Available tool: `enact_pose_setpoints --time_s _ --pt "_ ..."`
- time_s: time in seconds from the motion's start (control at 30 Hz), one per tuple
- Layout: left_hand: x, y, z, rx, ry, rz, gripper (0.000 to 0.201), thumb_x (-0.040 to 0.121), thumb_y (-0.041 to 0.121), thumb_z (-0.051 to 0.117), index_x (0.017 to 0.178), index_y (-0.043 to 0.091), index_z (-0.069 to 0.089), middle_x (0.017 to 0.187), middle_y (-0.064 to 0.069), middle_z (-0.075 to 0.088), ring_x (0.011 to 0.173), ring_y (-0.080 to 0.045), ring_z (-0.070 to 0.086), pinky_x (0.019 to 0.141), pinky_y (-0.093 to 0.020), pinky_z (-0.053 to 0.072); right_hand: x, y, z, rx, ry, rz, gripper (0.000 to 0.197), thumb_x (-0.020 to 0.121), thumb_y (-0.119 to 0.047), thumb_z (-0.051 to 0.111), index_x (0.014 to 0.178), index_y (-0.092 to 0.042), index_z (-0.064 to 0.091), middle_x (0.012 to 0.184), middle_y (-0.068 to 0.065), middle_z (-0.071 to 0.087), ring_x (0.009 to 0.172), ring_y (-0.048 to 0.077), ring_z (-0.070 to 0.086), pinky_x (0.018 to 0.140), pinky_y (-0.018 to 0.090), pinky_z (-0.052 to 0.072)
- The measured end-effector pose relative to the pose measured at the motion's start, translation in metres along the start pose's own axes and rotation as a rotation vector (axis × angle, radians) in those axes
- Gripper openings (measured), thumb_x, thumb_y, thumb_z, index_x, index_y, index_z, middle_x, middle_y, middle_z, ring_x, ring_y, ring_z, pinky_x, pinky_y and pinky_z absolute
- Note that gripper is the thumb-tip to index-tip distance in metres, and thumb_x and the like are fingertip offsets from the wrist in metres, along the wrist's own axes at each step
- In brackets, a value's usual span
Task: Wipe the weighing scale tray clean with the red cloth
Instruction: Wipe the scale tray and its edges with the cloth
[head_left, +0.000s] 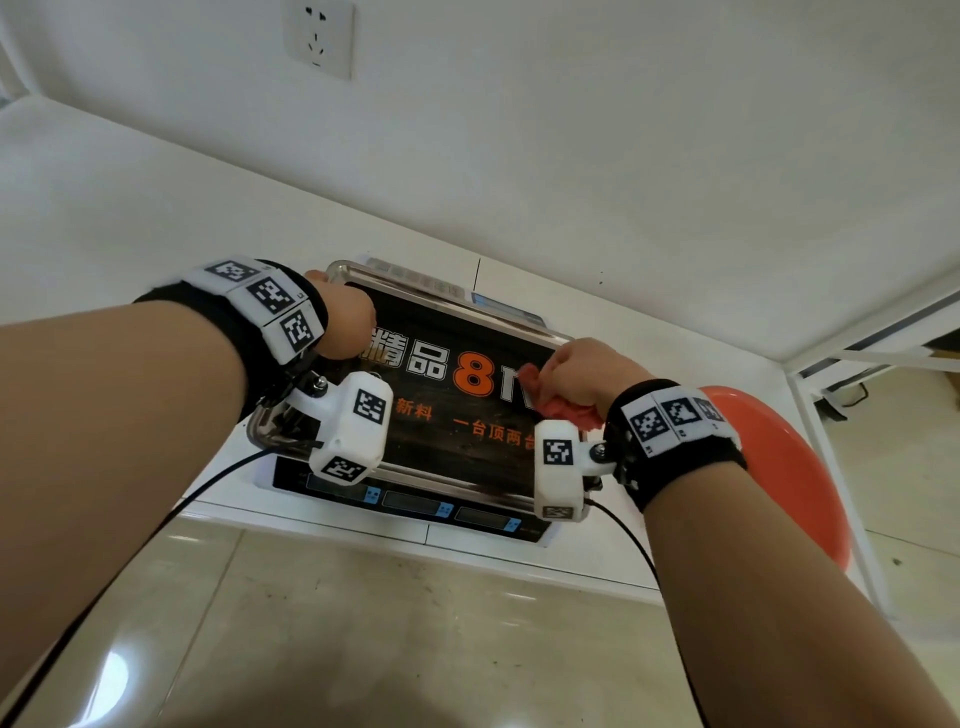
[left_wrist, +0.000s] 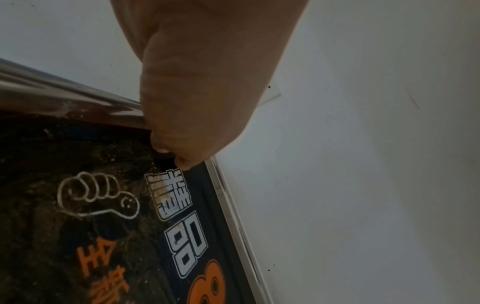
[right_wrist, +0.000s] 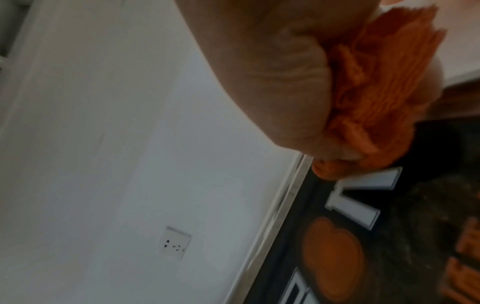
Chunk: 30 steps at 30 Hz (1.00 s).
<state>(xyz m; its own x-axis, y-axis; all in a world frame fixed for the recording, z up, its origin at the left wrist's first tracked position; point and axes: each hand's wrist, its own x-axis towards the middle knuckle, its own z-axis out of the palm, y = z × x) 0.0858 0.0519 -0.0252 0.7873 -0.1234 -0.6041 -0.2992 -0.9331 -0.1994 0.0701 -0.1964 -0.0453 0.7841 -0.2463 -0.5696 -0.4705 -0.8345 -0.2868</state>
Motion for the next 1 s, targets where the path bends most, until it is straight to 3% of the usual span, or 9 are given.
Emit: enact_pose_setpoints --time_s 0.13,0.3,0.43,0.5,0.57,0.63,0.77,0.87,1.0 --pt "-0.001 0.000 0.000 -0.014 0.002 0.006 0.046 0.101 0.016 0.031 0.146 0.021 0.036 0.152 -0.005 0.032 0.144 -0.028 0.021 0.115 -0.039 0.018 0.011 0.011 0.003 -0.218 0.165 0.009 0.041 0.096 -0.040 0.052 0.104 -0.004 0.069 0.094 0.016 0.075 0.076 0.029 0.067 0.076 0.039 0.059" --pt "0.005 0.000 0.002 -0.031 0.021 0.030 0.044 0.098 0.013 0.031 0.140 0.021 0.045 0.144 -0.005 0.042 0.138 -0.028 0.031 0.114 -0.037 0.021 0.005 -0.003 0.021 -0.260 0.109 -0.019 0.032 0.099 -0.038 0.050 0.104 -0.012 0.067 0.094 0.010 0.076 0.085 0.026 0.075 0.080 0.037 0.062" --pt "0.003 0.002 0.001 -0.004 0.024 0.028 0.041 0.097 0.012 0.033 0.133 0.021 0.050 0.141 -0.006 0.045 0.133 -0.027 0.037 0.110 -0.035 0.027 -0.005 -0.023 0.022 -0.116 -0.037 -0.087 0.007 0.091 -0.021 0.062 0.091 -0.025 0.068 0.079 0.004 0.076 0.065 0.021 0.068 0.048 0.011 0.043" --pt "-0.001 0.003 0.001 0.016 0.028 0.024 0.042 0.098 0.010 0.032 0.135 0.021 0.048 0.147 -0.010 0.037 0.136 -0.028 0.032 0.110 -0.035 0.027 -0.006 -0.024 0.012 0.032 0.014 -0.094 0.016 0.090 -0.010 0.063 0.083 -0.024 0.065 0.077 0.004 0.073 0.059 0.019 0.062 0.047 0.024 0.047" --pt "-0.002 0.002 0.002 0.012 0.028 0.022 0.043 0.099 0.012 0.031 0.138 0.022 0.046 0.148 -0.007 0.035 0.139 -0.028 0.027 0.111 -0.037 0.025 -0.003 -0.021 0.003 0.073 0.132 -0.106 0.008 0.093 -0.016 0.060 0.087 -0.018 0.066 0.085 0.007 0.074 0.065 0.021 0.064 0.062 0.035 0.057" --pt "-0.002 0.002 0.002 -0.001 0.026 0.012 0.044 0.099 0.014 0.032 0.141 0.024 0.042 0.149 -0.004 0.035 0.142 -0.028 0.022 0.113 -0.039 0.022 0.005 -0.017 0.003 -0.064 0.239 -0.069 0.022 0.096 -0.029 0.056 0.098 -0.011 0.069 0.090 0.011 0.075 0.078 0.027 0.070 0.081 0.040 0.061" --pt "0.000 0.003 0.002 -0.004 0.021 0.004 0.046 0.100 0.015 0.032 0.144 0.023 0.038 0.153 -0.005 0.029 0.145 -0.028 0.018 0.115 -0.040 0.018 0.006 -0.031 0.023 -0.207 0.202 -0.078 0.034 0.101 -0.038 0.047 0.114 -0.017 0.070 0.103 0.008 0.072 0.093 0.028 0.071 0.089 0.042 0.059" --pt "0.001 0.004 0.001 -0.030 0.031 -0.011 0.045 0.099 0.015 0.033 0.143 0.020 0.040 0.152 -0.007 0.032 0.144 -0.027 0.020 0.115 -0.038 0.019 -0.003 -0.055 0.038 -0.270 0.101 -0.215 0.031 0.103 -0.028 0.049 0.130 -0.028 0.063 0.125 0.003 0.068 0.108 0.023 0.067 0.098 0.040 0.054" --pt "0.003 0.003 0.003 -0.044 0.031 -0.013 0.043 0.099 0.015 0.033 0.141 0.019 0.043 0.149 -0.008 0.036 0.142 -0.027 0.025 0.113 -0.037 0.021 -0.007 -0.065 0.040 0.088 -0.028 -0.226 0.018 0.093 -0.024 0.065 0.109 -0.020 0.072 0.105 0.007 0.075 0.088 0.024 0.069 0.081 0.038 0.056"
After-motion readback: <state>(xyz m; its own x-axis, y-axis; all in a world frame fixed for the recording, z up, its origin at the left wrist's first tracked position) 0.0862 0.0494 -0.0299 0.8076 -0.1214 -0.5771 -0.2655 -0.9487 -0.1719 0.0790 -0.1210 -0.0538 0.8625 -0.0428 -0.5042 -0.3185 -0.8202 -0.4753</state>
